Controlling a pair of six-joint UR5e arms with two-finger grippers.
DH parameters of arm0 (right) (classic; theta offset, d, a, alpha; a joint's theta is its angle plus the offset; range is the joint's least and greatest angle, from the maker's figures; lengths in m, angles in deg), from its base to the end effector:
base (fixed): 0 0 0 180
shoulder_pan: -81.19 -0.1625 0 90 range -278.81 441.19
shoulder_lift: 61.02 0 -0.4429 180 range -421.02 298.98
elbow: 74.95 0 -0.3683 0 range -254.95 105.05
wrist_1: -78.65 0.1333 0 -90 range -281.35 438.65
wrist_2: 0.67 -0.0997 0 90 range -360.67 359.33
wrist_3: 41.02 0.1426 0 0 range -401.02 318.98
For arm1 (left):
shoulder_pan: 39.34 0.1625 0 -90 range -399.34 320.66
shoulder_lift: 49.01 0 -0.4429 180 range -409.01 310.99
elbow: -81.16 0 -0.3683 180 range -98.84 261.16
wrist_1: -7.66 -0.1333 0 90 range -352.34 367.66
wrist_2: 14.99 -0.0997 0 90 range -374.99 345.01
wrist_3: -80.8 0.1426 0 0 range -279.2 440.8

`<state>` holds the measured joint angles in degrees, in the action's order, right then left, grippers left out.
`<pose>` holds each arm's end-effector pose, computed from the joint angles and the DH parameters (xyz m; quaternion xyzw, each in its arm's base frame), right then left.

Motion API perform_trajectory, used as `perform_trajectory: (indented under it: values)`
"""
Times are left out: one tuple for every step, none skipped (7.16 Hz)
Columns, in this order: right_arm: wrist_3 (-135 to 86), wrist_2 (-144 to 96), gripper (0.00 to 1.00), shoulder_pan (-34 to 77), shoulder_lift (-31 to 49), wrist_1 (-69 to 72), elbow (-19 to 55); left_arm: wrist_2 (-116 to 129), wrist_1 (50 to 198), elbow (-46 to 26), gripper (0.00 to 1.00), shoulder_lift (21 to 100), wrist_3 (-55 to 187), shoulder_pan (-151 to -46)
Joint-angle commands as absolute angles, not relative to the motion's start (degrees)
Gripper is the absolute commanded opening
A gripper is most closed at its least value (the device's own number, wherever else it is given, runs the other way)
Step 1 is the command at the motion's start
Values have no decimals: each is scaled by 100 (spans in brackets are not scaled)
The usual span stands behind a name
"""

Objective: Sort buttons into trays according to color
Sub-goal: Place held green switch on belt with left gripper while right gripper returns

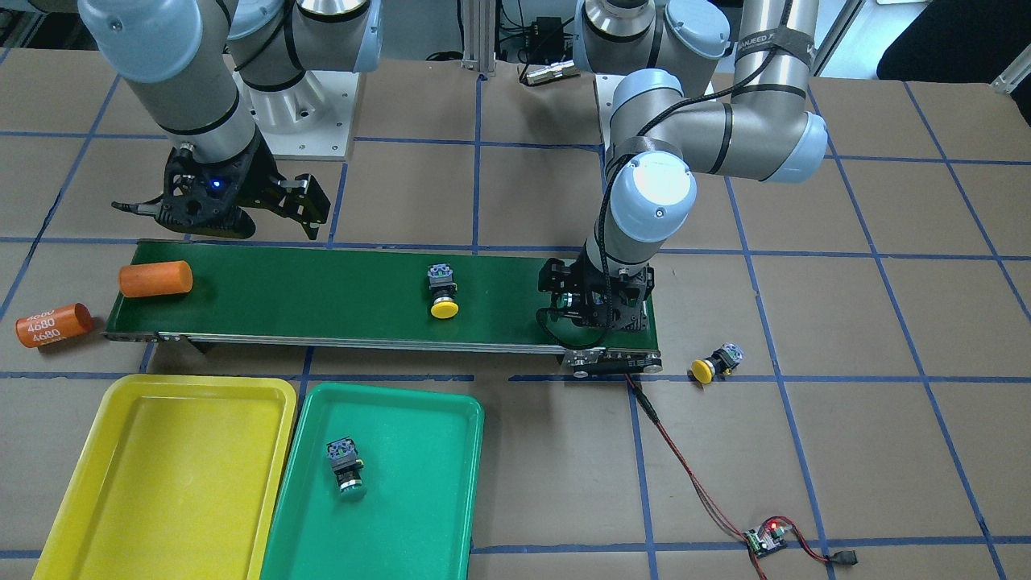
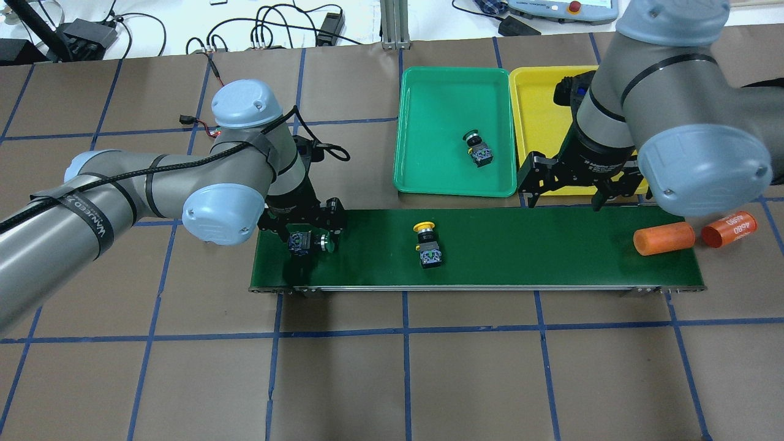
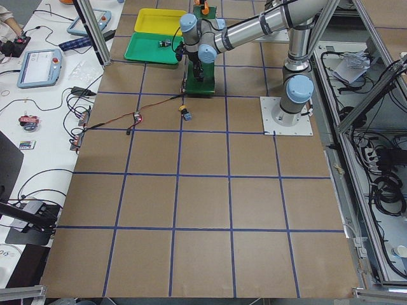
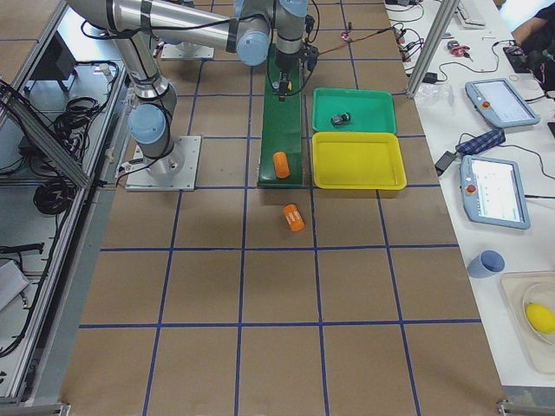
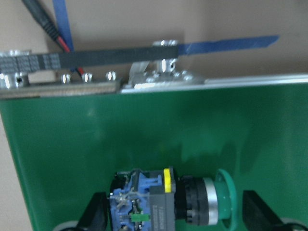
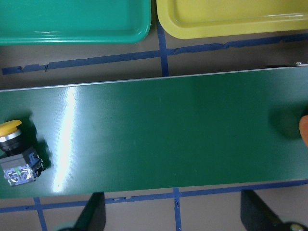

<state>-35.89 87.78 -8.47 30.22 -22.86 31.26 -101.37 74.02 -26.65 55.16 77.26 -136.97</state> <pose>0.1346 -0.4379 0.3619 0.0481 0.9983 0.0307 0.0122 -0.2073 -0.4755 0.2416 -0.0333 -0.9963 -0.0754 0.0243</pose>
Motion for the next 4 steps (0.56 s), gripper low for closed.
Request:
perform_trajectory:
  values:
    - [-3601, 8687, 100, -872, 2767, -2793, 3236, -10095, 7698, -2144, 100, 5480, 7702, -13655]
    - [-3601, 8696, 100, -1072, 2452, -3170, 3245, -10103, 8475, -1706, 100, 5471, 7789, -13219]
    - [-3592, 8774, 100, -1292, 2293, -3235, 3210, -10077, 8613, -1658, 100, 5592, 7720, -12536]
    - [-3575, 8758, 100, -1303, 2265, -3235, 3210, -10103, 8484, -1597, 100, 5820, 7694, -12086]
